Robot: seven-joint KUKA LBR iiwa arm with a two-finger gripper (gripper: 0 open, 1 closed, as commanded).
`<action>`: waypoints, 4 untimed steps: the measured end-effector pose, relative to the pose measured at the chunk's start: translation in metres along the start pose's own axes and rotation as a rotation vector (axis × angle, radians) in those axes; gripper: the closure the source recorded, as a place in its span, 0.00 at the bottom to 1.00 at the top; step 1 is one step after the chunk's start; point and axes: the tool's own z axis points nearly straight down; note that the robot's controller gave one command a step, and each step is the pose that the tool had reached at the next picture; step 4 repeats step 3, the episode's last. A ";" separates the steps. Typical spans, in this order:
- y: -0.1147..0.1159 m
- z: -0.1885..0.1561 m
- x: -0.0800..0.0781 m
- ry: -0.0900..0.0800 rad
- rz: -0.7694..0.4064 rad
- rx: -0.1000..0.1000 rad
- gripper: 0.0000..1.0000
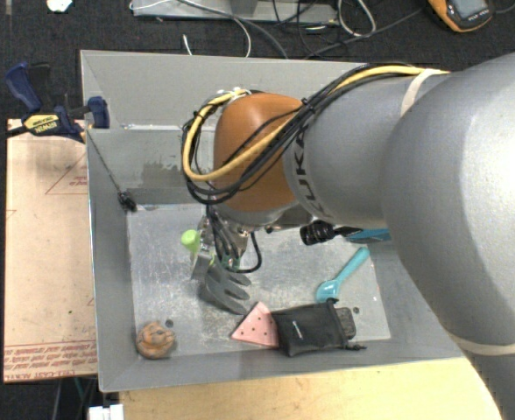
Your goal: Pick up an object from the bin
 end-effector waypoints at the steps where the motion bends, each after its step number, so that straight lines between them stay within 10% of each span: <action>1: -0.001 -0.026 0.002 0.007 -0.001 0.005 1.00; 4: 0.000 -0.082 0.000 0.002 -0.003 0.000 1.00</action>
Offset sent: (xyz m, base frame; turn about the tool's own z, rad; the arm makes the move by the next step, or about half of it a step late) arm -0.0020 -0.0005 0.0175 -0.0008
